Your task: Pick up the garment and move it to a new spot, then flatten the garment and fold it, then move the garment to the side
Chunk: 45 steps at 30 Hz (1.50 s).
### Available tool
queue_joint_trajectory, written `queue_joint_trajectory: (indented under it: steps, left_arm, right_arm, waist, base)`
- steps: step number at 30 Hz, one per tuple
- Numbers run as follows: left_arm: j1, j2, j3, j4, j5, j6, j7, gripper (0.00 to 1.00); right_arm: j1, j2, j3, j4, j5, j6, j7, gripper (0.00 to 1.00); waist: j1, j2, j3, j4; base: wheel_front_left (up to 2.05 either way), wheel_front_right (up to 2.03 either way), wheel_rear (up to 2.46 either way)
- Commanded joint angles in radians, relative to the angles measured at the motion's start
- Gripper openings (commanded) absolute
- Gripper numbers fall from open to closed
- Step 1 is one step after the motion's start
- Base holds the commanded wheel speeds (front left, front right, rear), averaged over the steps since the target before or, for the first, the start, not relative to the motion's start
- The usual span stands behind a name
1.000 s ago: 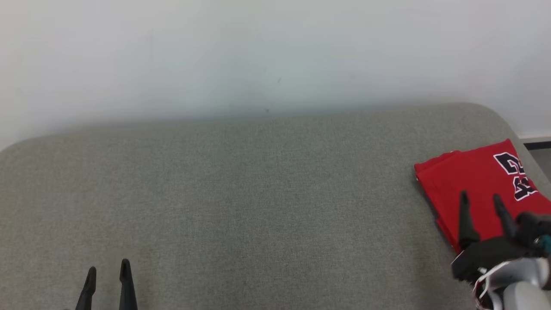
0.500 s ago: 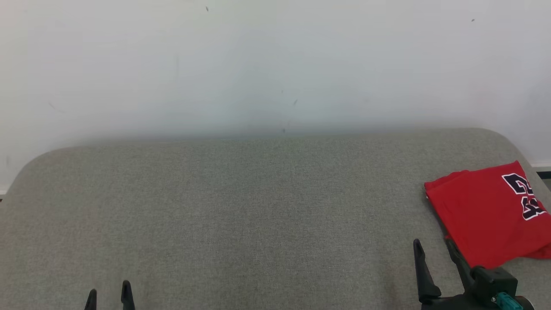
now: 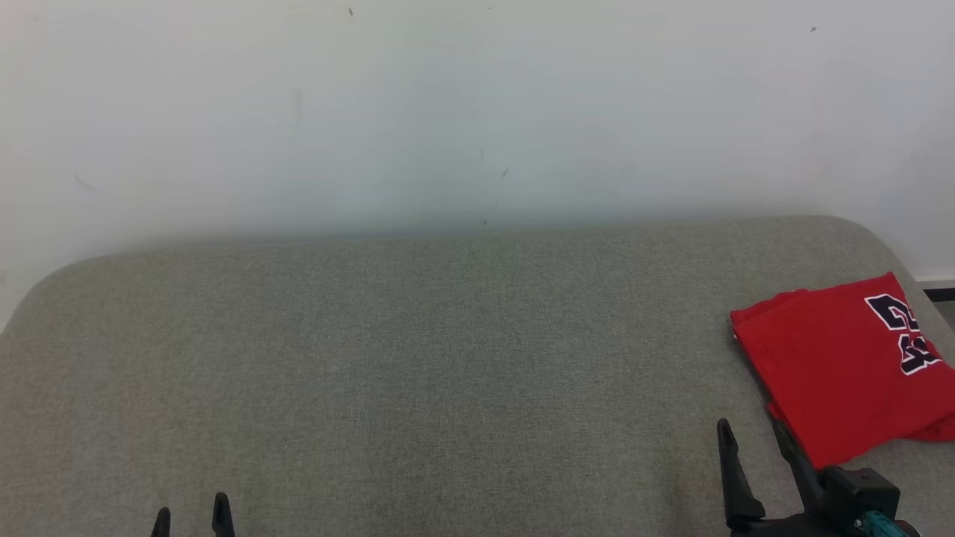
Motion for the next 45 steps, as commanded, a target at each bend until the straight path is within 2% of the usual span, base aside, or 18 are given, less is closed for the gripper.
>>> queue_joint_trajectory:
  steps: [1, 15, 16, 20, 26, 42, 45]
  left_arm:
    - [0.008, -0.005, 0.003, 0.002, 0.008, -0.005, -0.002, 1.0]
    - [-0.014, -0.011, -0.004, 0.017, 0.004, -0.016, -0.002, 1.0]
    - [-0.007, -0.007, -0.003, 0.017, 0.008, -0.01, 0.0, 0.0]
    - [-0.005, -0.009, -0.002, 0.051, 0.001, -0.009, 0.007, 0.0]
    - [-0.033, -0.01, 0.009, 0.055, -0.121, -0.01, 0.051, 0.0]
    - [-0.077, -0.011, 0.021, 0.053, -0.356, -0.012, 0.125, 0.0]
    - [-0.092, -0.012, 0.025, 0.053, -0.426, -0.012, 0.148, 0.0]
  right_arm:
    - [0.002, 0.001, 0.002, 0.004, 0.011, 0.001, 0.001, 1.0]
    - [-0.007, 0.001, 0.011, 0.01, 0.033, 0.001, 0.006, 1.0]
    - [-0.007, 0.0, 0.008, 0.013, 0.031, 0.0, 0.007, 0.0]
    - [0.006, 0.002, 0.006, 0.051, 0.041, 0.0, 0.011, 0.0]
    - [-0.014, 0.002, 0.0, 0.056, 0.18, 0.0, 0.031, 0.0]
    - [-0.041, 0.002, 0.003, 0.054, 0.443, 0.0, 0.057, 0.0]
    - [-0.051, 0.001, 0.002, 0.055, 0.521, 0.0, 0.066, 0.0]
  waist:
    - [-0.0001, 0.0, 0.003, -0.002]
    - [-0.0001, 0.0, 0.019, 0.006]
    - [0.0, 0.0, 0.019, 0.006]
    - [0.0, 0.0, 0.02, 0.007]
    - [0.0, 0.0, 0.023, 0.009]
    - [0.0, 0.0, 0.031, 0.015]
    - [0.0, 0.0, 0.034, 0.017]
  base:
    - [0.0, 0.0, 0.0]
    - [0.0, 0.0, 0.0]
    - [0.0, 0.0, 0.0]
    - [0.0, 0.0, 0.0]
    - [0.0, 0.0, 0.0]
    - [0.0, 0.0, 0.0]
    - [0.0, 0.0, 0.0]
